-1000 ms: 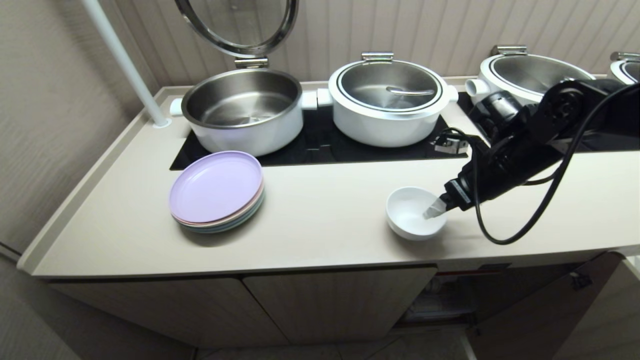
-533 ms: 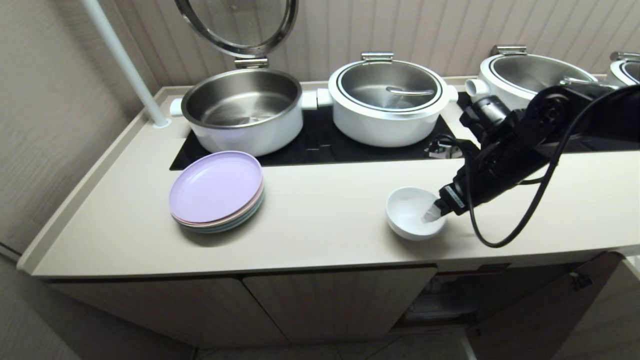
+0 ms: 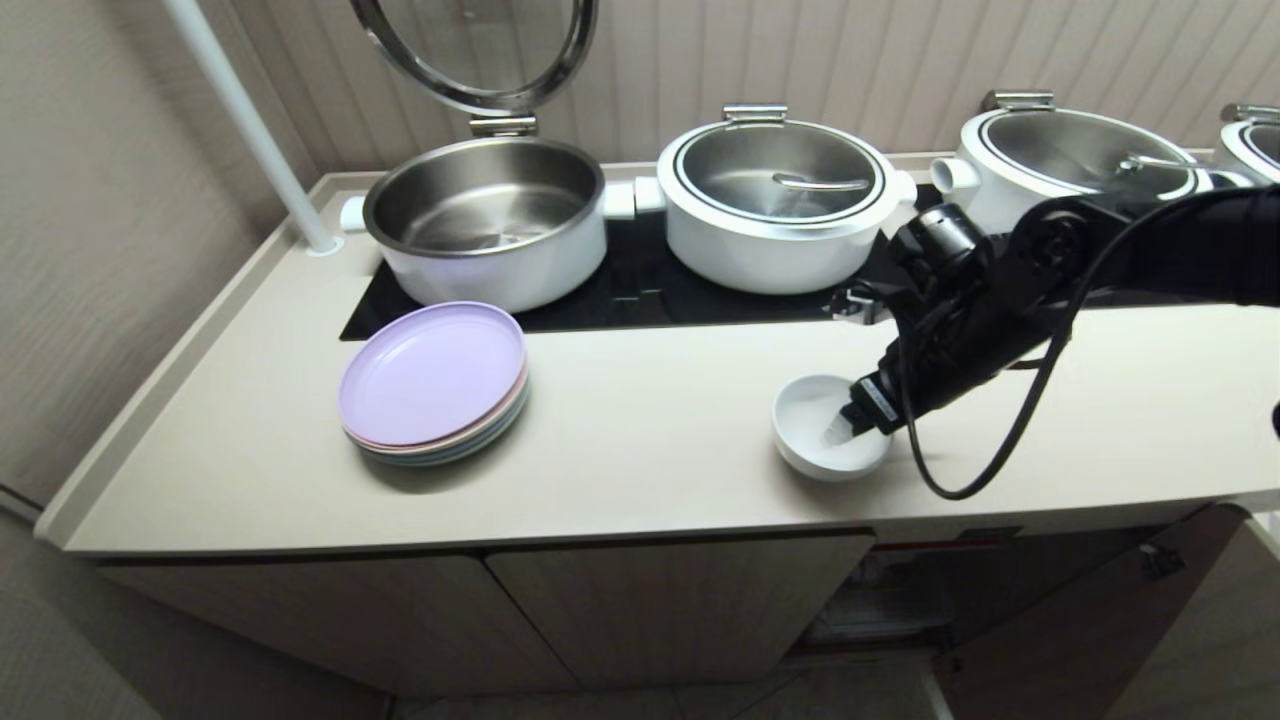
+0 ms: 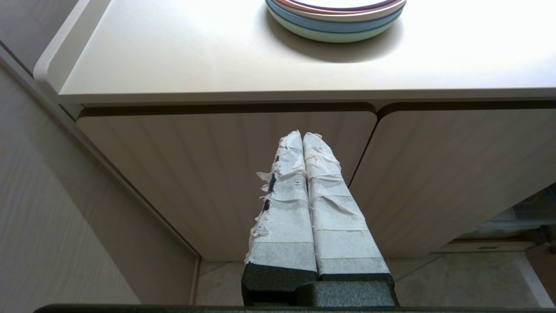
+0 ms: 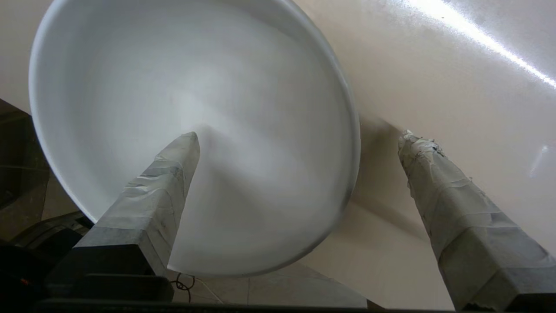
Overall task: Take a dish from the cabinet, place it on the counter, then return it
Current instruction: Pick up the bowl from the table
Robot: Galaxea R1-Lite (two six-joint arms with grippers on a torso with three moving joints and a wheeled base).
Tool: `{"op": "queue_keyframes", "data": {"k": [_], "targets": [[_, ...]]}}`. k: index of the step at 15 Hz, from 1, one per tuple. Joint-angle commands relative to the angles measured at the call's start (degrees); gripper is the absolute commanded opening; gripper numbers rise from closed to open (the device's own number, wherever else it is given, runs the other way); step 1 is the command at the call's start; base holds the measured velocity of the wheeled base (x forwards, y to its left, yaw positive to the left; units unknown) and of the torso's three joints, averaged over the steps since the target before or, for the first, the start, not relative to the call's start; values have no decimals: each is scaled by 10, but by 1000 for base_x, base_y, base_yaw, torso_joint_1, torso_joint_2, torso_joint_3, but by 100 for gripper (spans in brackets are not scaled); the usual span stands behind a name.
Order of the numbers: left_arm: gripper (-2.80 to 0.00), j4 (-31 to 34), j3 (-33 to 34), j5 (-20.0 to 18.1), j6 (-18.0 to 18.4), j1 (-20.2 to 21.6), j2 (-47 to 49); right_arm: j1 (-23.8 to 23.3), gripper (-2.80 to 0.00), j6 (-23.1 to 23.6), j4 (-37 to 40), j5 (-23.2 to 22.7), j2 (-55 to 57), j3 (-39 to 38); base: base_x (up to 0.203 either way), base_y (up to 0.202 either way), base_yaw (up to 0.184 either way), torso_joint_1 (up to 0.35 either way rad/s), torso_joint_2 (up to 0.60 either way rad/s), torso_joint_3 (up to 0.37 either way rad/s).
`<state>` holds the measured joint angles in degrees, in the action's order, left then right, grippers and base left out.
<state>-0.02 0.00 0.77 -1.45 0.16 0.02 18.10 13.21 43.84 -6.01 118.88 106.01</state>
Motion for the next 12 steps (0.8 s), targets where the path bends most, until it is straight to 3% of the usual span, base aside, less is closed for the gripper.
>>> {"op": "queue_keyframes", "data": {"k": [1,3,12], "targets": [[-280,0,0,0,0,0,0,0,0,-19,-2,-1,7,2,0,0,0,0,0,0],[-280,0,0,0,0,0,0,1,0,-45,-18,0,10,0,0,0,0,0,0,0],[-280,0,0,0,0,0,0,0,0,-47,-21,0,11,0,0,0,0,0,0,0]]}}
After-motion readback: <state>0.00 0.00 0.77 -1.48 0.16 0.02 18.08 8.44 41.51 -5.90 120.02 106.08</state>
